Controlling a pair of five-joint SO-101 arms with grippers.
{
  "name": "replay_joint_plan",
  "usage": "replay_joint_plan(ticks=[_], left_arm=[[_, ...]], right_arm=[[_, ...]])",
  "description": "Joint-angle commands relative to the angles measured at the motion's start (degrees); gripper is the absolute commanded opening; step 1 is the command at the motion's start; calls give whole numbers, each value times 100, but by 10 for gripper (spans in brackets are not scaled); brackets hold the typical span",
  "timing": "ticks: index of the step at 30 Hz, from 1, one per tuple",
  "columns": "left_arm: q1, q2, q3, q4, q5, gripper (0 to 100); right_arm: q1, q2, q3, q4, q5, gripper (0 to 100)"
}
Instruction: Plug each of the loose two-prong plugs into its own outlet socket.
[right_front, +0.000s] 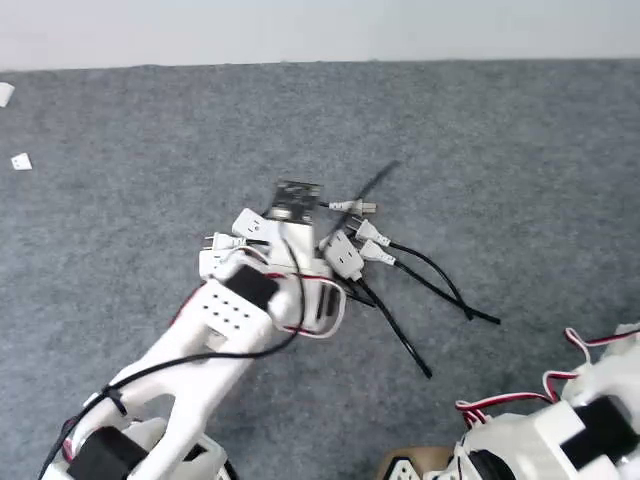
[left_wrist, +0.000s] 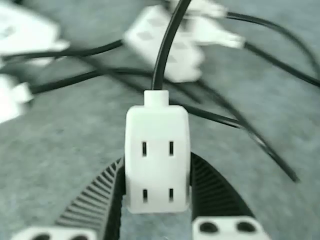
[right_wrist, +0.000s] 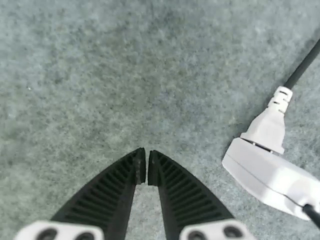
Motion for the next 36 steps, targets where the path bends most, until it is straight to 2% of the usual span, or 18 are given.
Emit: replay_joint_plan(ticks=[1,5,9,12,20,22,25,28,36], left_arm=[[-211,-88,163,-176,97,13],[-229,-44,602,-352,105,13],[-273,-26,1341,-1389,580,14],[-97,-26,1833,-1969,554,14],[35,-35,1877,-1996,475,21],[26,-35,1877,-1996,501,66],[18,-44,1903,-1996,554,192],[18,-79,1947,-1996,897,276],[18,-97,1938,-1925,941,287]], right_arm=[[-57,-31,-53,-92,-79,9],[-57,-31,-53,-92,-79,9],[-57,-31,-53,-75,-79,9],[-119,-31,-53,-40,-79,9],[-251,-48,-44,92,-79,9],[-330,-75,-62,207,-79,9],[-558,-92,-149,435,-79,9],[-840,-92,-334,769,-316,9],[-1991,-92,-563,1543,-888,9]])
